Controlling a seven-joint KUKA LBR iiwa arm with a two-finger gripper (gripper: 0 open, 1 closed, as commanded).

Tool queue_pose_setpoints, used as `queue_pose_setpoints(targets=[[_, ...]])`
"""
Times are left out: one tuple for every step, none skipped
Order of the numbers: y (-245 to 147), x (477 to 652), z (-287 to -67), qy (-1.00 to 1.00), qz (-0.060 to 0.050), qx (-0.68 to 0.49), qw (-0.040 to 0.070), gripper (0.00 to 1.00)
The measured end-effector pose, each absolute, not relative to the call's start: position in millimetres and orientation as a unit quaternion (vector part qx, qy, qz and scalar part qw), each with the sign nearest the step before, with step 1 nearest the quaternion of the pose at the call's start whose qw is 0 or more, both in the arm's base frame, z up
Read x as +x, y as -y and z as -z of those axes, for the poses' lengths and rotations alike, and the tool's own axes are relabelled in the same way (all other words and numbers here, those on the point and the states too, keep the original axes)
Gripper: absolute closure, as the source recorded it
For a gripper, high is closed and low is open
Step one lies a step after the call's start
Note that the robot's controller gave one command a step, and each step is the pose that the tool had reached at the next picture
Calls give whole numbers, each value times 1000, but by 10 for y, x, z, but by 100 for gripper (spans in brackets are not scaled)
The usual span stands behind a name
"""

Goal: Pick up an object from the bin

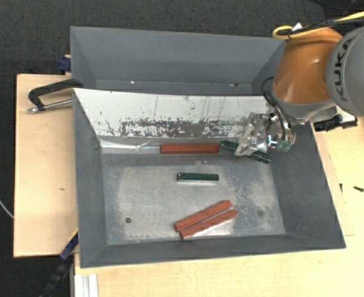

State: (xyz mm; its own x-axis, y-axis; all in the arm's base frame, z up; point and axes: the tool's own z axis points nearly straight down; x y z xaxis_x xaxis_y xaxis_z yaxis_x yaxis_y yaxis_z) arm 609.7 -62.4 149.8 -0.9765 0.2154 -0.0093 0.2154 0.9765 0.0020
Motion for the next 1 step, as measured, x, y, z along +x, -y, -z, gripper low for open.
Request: queue_pose_setpoints(targets=[[622, 6095, -1527, -994, -1, 109, 4, 100]])
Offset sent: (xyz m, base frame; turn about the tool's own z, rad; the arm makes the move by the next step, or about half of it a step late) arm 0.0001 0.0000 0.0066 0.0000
